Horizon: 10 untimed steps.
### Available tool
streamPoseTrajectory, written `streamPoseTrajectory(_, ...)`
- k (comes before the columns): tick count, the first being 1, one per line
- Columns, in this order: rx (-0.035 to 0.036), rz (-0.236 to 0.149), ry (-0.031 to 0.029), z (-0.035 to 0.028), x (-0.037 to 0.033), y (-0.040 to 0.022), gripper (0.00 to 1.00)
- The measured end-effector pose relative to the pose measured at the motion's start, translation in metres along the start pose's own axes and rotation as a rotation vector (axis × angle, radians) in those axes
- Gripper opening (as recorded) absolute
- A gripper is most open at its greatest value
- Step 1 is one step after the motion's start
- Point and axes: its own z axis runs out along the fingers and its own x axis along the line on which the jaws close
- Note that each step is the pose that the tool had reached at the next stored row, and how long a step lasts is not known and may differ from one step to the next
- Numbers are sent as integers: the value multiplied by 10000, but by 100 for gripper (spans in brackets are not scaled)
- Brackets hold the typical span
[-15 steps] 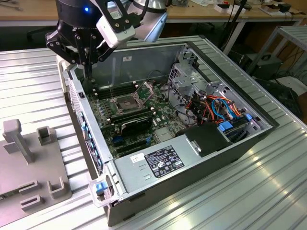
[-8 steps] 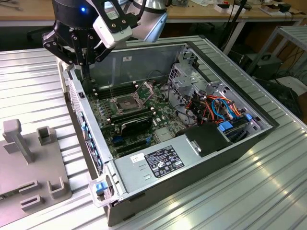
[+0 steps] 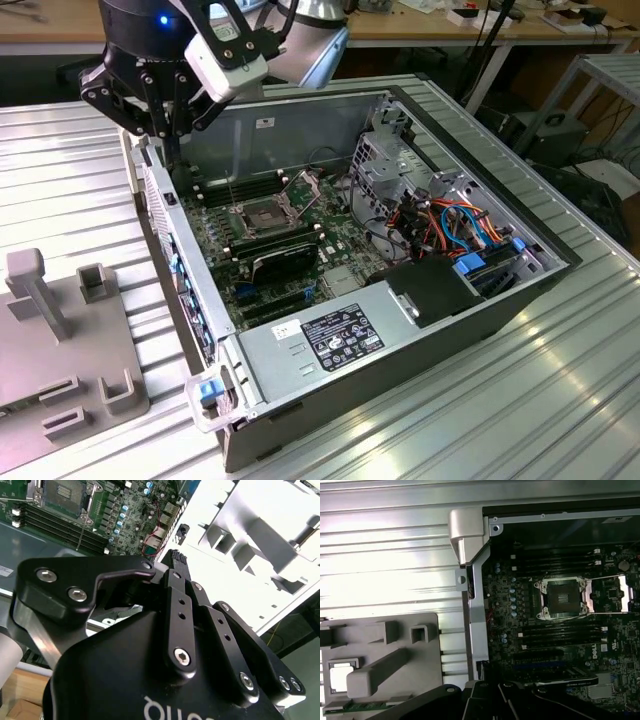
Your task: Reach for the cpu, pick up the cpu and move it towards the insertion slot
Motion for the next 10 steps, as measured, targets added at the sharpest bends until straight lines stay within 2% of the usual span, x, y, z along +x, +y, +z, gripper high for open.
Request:
streamPoseTrajectory(2, 0, 1, 3, 0, 15, -1, 11)
streamPoseTrajectory(3, 1, 1, 11, 1, 57, -4, 11)
streamPoseTrajectory(10, 1, 1, 19, 2, 104, -8, 11)
